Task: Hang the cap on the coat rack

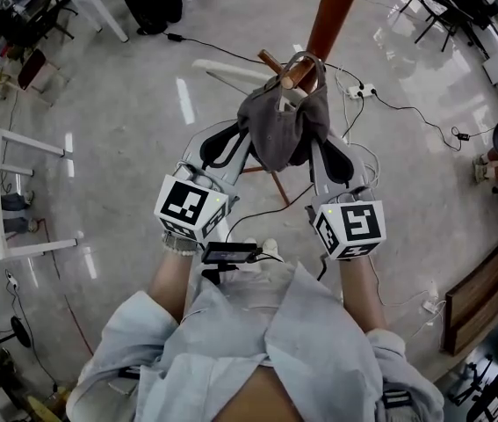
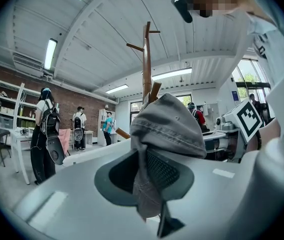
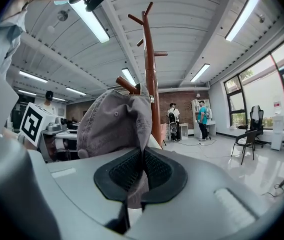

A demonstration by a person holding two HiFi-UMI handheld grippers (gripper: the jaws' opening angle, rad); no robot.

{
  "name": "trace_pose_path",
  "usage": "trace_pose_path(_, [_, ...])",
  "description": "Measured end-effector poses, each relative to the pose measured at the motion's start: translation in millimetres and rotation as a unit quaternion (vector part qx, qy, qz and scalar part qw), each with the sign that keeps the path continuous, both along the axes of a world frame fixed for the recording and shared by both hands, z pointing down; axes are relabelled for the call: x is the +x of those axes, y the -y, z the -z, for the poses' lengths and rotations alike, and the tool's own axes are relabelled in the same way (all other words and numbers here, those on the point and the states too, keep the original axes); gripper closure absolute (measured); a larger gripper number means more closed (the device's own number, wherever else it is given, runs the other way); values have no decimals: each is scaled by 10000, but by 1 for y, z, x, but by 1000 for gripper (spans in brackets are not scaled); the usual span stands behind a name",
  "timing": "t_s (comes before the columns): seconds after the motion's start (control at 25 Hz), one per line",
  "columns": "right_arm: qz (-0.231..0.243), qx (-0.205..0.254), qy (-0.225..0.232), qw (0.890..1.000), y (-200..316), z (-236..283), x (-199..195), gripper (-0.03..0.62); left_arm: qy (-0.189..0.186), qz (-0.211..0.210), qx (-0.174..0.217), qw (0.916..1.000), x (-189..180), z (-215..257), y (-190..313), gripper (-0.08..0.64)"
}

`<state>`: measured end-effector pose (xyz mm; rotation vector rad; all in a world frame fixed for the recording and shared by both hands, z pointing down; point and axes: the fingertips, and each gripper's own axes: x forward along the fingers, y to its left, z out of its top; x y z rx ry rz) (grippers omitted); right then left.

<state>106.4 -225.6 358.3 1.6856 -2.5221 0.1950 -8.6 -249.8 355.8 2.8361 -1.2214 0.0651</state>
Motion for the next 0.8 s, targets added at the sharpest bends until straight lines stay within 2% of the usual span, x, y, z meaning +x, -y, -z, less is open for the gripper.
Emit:
trace_pose_path(0.28, [-102,-77,-218,9997,1,-15,3,577,110,28,-90,9999,5,-16,4,503])
trace_pose_path(0.8, [-326,-99,-173,9993,7,-21,10,577,8,-29,-266,9996,12,-24,11,502])
